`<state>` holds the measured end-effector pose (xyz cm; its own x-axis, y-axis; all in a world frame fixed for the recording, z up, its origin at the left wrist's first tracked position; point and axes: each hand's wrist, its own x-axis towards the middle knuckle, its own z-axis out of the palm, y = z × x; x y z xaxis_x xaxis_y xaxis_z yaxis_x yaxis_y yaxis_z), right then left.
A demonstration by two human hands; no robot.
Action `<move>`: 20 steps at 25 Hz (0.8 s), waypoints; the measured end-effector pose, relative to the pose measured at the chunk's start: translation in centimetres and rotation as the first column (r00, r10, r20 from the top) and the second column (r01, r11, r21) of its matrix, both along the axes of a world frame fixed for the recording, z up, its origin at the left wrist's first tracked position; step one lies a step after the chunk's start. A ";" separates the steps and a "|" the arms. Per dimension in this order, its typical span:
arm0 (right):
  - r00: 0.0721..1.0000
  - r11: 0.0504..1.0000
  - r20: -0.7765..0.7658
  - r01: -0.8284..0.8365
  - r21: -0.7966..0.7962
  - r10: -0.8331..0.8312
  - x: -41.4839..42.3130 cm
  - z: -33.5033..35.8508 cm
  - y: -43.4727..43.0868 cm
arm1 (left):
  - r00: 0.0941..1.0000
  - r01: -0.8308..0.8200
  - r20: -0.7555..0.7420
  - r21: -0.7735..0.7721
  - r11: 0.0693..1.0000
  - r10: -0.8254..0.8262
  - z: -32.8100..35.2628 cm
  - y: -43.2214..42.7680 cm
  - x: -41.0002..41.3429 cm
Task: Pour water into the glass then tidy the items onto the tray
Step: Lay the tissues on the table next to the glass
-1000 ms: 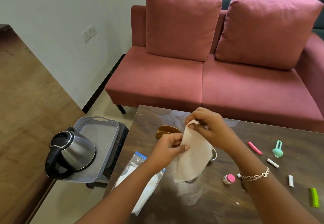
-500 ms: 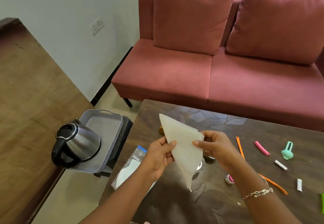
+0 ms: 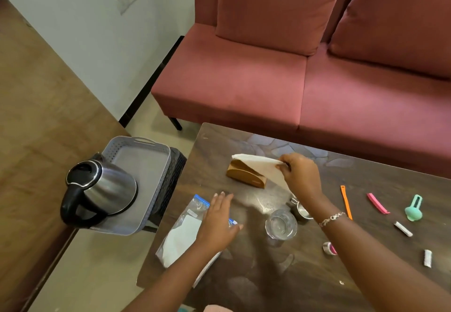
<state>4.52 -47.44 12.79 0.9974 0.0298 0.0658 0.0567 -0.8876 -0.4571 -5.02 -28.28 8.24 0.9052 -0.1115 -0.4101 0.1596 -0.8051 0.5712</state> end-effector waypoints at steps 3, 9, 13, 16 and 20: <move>0.998 0.997 -0.022 -0.062 -0.049 0.061 3.2 -3.7 1.5 | 0.996 0.089 -0.028 0.146 0.985 -0.086 -2.8 1.2 0.7; 0.982 0.977 -0.126 -0.156 -0.147 0.138 6.7 -11.1 3.6 | 0.989 0.120 -0.111 0.162 0.980 -0.102 -6.9 3.1 2.0; 0.962 0.959 -0.213 -0.213 -0.185 0.172 7.3 -14.9 4.6 | 0.990 0.100 -0.114 0.135 0.986 -0.084 -8.9 4.2 2.8; 0.942 0.952 -0.269 -0.252 -0.176 0.199 7.4 -16.3 4.7 | 0.989 0.097 -0.123 0.148 0.984 -0.079 -10.0 4.8 3.2; 0.954 0.979 -0.253 -0.189 -0.081 0.163 7.6 -16.3 4.1 | 0.981 0.122 -0.170 0.190 0.974 -0.090 -10.7 6.4 2.6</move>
<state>12.10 -43.38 -3.52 0.9609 0.2003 -0.1913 0.1148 -0.9166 -0.3830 -2.44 -21.83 -2.49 0.8138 -0.1047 -0.5717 0.1434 -0.9171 0.3721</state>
